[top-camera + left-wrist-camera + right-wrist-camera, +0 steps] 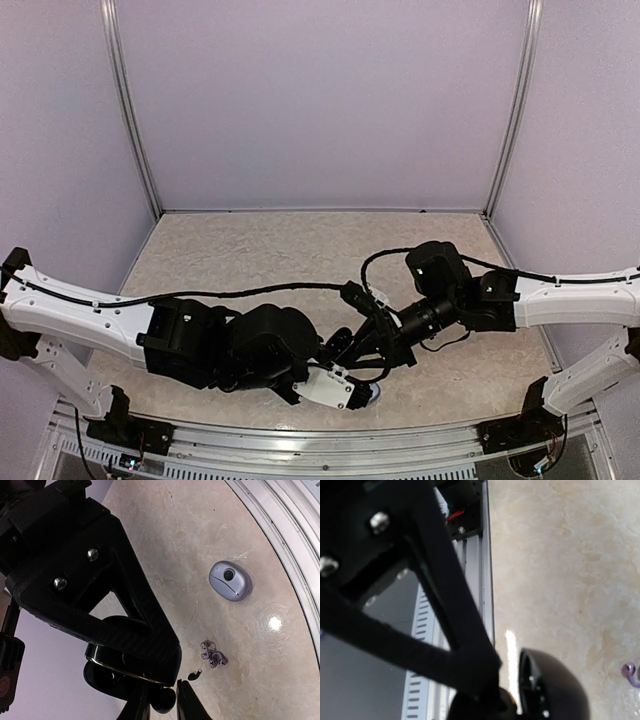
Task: Insert the wireless bluetooth earbuds into the charging case
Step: Insert the left earbud into the left side groove of the charging case, then adjust the left earbud in the left side groove of the charging case.
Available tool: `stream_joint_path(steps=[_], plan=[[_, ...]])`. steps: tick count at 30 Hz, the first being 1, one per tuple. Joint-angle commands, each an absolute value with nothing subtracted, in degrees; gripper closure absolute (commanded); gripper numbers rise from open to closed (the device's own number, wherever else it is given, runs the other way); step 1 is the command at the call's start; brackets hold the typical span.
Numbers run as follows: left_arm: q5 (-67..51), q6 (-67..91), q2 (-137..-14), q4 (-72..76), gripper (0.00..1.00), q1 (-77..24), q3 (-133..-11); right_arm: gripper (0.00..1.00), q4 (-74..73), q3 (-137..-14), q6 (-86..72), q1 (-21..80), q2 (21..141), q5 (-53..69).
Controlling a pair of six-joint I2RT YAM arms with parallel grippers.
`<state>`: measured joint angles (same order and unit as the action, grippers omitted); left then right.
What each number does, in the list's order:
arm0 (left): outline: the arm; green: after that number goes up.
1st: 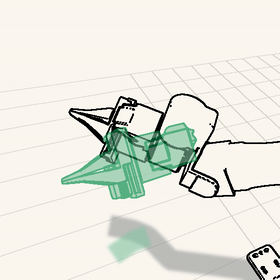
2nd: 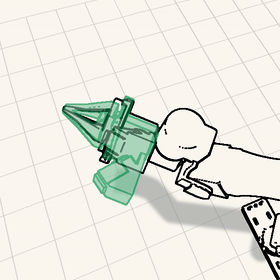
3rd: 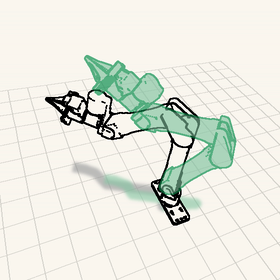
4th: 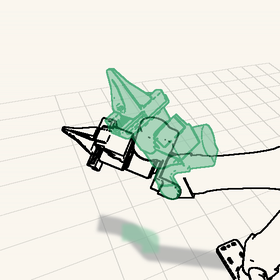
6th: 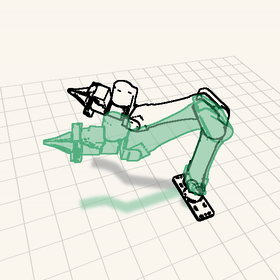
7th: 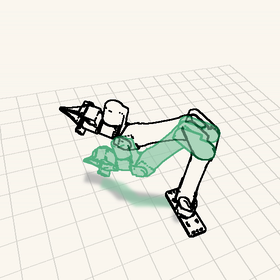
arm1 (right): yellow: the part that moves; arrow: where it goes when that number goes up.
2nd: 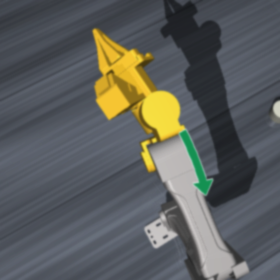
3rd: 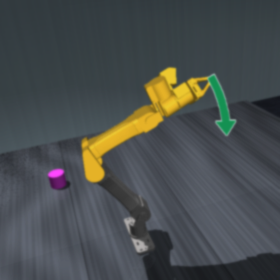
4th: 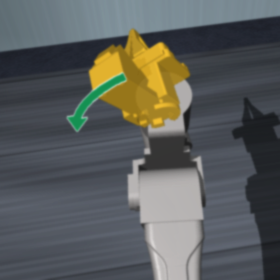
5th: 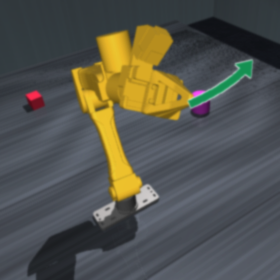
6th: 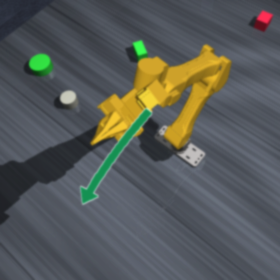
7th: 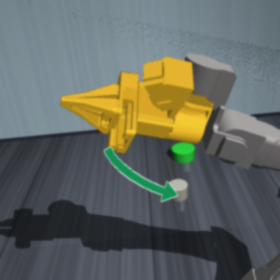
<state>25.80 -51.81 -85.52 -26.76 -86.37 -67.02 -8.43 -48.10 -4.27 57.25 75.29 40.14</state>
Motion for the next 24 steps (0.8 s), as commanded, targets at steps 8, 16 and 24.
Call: stream_joint_path(steps=[8,16,24], plan=[[27.4,-52.9,-85.1,-22.9,0.69,-87.5,-68.7,1.00,3.3,-45.8,-3.0,56.7,72.1,41.1],[26.0,-54.2,-82.3,-19.5,0.55,-88.0,-69.0,1.00,6.4,-43.2,-3.6,56.1,72.4,39.4],[22.4,-54.1,-79.5,-17.0,0.53,-88.6,-68.1,1.00,8.1,-42.3,-4.2,55.0,72.3,39.1]])
